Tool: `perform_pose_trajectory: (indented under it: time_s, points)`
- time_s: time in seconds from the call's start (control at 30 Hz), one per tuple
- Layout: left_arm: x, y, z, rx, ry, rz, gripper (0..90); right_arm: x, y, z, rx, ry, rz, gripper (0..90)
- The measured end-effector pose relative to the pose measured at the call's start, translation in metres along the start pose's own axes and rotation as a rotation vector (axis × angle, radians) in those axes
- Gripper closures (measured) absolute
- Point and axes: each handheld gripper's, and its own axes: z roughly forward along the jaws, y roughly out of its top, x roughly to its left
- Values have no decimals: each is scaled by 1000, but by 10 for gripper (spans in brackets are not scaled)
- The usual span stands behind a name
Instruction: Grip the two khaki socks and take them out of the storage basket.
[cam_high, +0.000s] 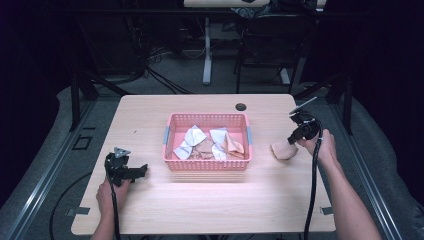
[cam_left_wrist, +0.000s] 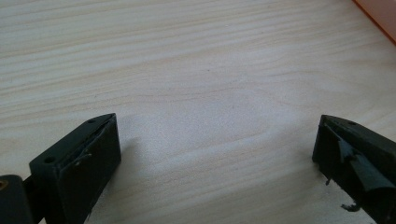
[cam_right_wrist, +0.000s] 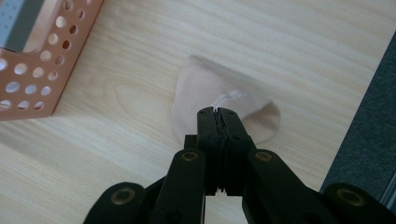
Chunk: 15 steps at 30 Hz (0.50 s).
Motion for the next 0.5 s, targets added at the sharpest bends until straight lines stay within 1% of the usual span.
perform_pose_trajectory:
  time_s: [0.03, 0.07, 0.1, 0.13, 0.23, 0.33, 0.4, 0.43, 0.5]
  points:
    - [0, 0, 0, -1, 0, 1, 9, -1, -1, 1, 2, 9, 4, 843]
    - [0, 0, 0, 0, 0, 0, 9, -2, -2, 1, -9, 12, 12, 761]
    - [0, 0, 0, 0, 0, 0, 9, -2, -3, 0, -11, 15, 18, 715]
    - [0, 0, 0, -1, 0, 1, 9, -2, -3, -2, -10, 15, 14, 680]
    - [0, 0, 0, 0, 0, 0, 9, -1, -4, -12, -37, 21, 16, 537]
    - [0, 0, 0, -1, 0, 1, 9, 2, -3, -26, -64, 26, 14, 373]
    - [0, 0, 0, -1, 0, 1, 8, 7, -1, -36, -78, 32, 9, 310]
    - [0, 0, 0, -1, 0, 1, 9, 11, 0, -41, -90, 27, 3, 279]
    - [0, 0, 0, -1, 0, 1, 9, 19, 5, -49, -99, 32, -23, 235]
